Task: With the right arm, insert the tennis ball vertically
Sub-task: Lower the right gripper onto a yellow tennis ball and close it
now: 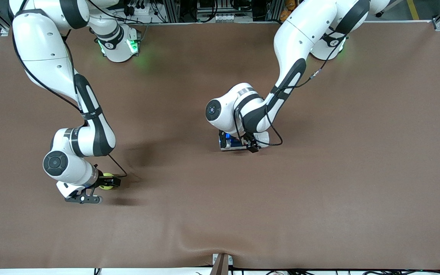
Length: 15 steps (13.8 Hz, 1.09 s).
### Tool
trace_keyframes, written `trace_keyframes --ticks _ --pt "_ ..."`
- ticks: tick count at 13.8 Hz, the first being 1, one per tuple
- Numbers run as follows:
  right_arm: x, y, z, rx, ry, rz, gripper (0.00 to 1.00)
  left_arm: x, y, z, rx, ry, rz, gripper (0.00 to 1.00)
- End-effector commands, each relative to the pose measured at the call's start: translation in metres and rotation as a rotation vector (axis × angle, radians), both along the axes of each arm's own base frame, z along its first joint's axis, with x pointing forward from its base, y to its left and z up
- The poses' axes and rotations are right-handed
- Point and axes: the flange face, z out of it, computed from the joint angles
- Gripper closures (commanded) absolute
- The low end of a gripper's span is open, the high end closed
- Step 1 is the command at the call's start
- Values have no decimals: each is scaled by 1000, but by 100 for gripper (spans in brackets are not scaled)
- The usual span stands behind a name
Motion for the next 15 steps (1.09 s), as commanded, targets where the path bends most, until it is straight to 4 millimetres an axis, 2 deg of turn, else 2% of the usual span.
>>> trace_keyframes --ticks 1,7,9,10,11,15 --pt "-2 -1 -4 -3 7 -5 0 0 -2 0 8 -50 41 0" --pt "-3 -2 -3 -3 8 -8 0 -4 -2 -6 40 -45 6 0" --pt "-2 -8 -1 -2 5 -21 58 -2 0 -9 51 -26 -43 0" --pt "-2 -12 -1 -1 5 -27 81 -2 -1 -8 51 -27 -47 0" --pt "-2 -12 -1 -1 5 -25 98 -2 -1 -8 51 -26 -52 0" --pt "1 -12 5 5 -5 -27 100 -2 1 -11 56 -15 -65 0"
